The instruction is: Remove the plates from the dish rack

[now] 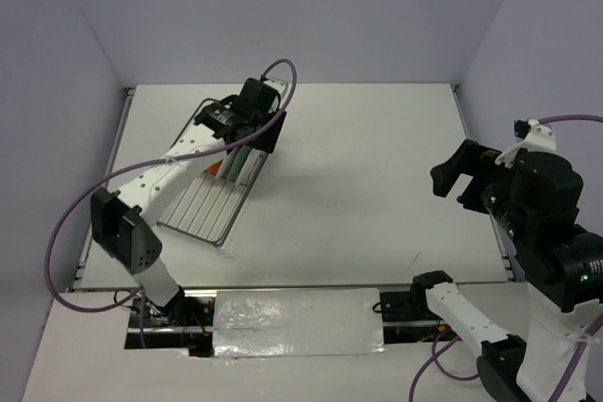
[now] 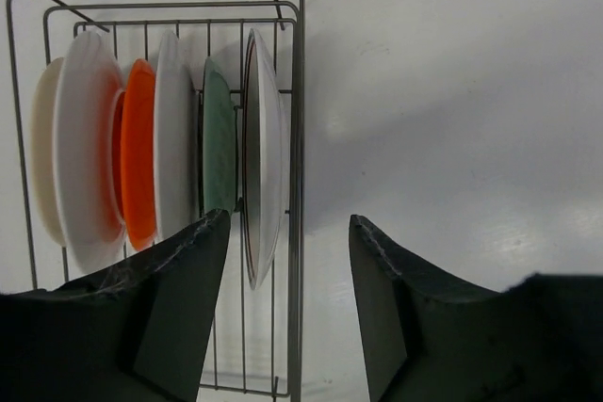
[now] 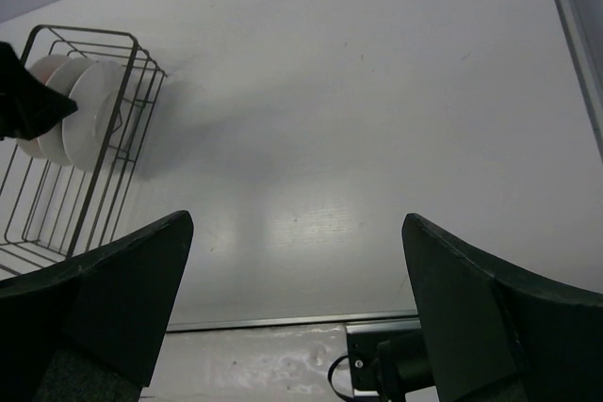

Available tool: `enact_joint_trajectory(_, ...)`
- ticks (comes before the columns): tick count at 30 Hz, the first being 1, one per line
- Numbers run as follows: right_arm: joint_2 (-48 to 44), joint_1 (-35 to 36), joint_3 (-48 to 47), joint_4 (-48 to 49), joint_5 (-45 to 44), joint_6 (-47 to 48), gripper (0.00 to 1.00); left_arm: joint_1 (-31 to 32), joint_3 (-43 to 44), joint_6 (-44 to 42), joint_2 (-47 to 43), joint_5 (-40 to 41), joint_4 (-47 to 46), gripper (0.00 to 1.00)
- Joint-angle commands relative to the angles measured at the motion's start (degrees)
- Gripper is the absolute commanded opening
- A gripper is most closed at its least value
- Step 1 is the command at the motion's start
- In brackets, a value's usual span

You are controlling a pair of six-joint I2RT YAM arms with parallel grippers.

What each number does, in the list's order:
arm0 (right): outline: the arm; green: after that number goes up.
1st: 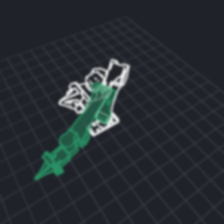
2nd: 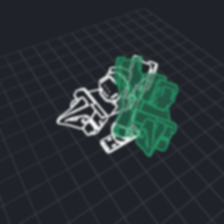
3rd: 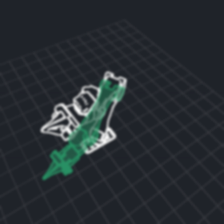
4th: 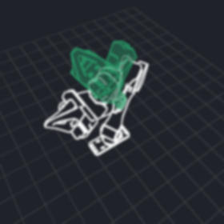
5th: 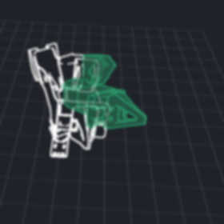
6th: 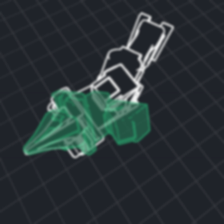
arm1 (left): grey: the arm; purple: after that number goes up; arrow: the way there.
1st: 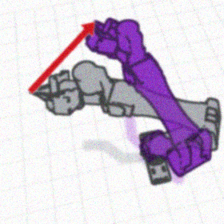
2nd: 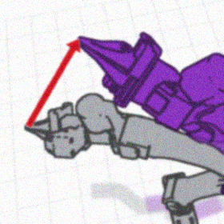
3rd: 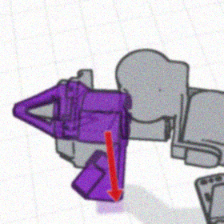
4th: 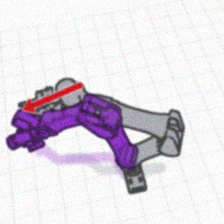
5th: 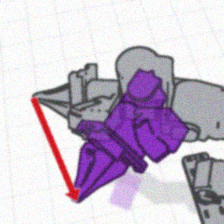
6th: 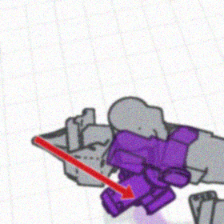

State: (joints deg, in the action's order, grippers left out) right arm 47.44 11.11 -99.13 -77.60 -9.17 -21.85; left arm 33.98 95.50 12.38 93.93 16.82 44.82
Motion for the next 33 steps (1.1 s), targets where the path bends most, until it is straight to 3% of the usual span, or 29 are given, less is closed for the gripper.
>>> enact_joint_trajectory(1, -1.12, 0.31, 0.78, -0.09, 2.22, -0.48, 0.99, -0.75, 1.26, -1.84, 3.71, 1.99, -4.74, 0.64)
enact_joint_trajectory(8, -2.09, 0.31, 2.71, 0.08, 4.33, -0.39, 0.99, -3.12, 1.0, -0.87, 8.98, 0.6, -6.5, 0.61)
enact_joint_trajectory(12, -2.44, 0.31, 3.77, 0.52, 4.6, -0.83, 0.98, -3.92, -0.75, -0.61, 10.31, -0.03, -6.5, 0.49)
enact_joint_trajectory(13, -2.35, 0.31, 3.77, 0.78, 4.86, -0.83, 0.98, -3.92, -0.93, -0.52, 10.31, 0.14, -6.5, 0.46)
enact_joint_trajectory(14, -2.27, 0.22, 3.68, 0.87, 4.95, -0.92, 0.98, -4.01, -1.02, -0.43, 10.22, 0.32, -6.41, 0.34)
enact_joint_trajectory(16, -1.83, 0.31, 3.42, 1.05, 5.13, -0.83, 0.98, -3.92, -0.06, -0.6, 9.87, 0.58, -5.45, 0.19)
enact_joint_trajectory(20, -1.21, 0.22, 2.89, 1.4, 4.86, -1.09, 0.98, -4.01, 3.89, -1.22, 8.55, 1.37, -2.99, 0.02)
enact_joint_trajectory(27, -0.07, 0.31, 4.47, 4.82, 6.7, -4.42, 0.99, -1.38, 16.9, -5.08, 5.22, -0.48, 2.21, 0.0)
enact_joint_trajectory(31, 2.82, 0.22, 3.34, 7.64, 8.2, -10.82, 1.0, 3.45, 17.44, -10.52, 0.83, 1.9, -3.74, 0.0)
enact_joint_trajectory(33, 6.6, 0.14, 1.32, 7.47, 7.67, -15.91, 1.0, 7.93, 13.76, -17.63, -2.68, 2.78, -7.79, 0.0)
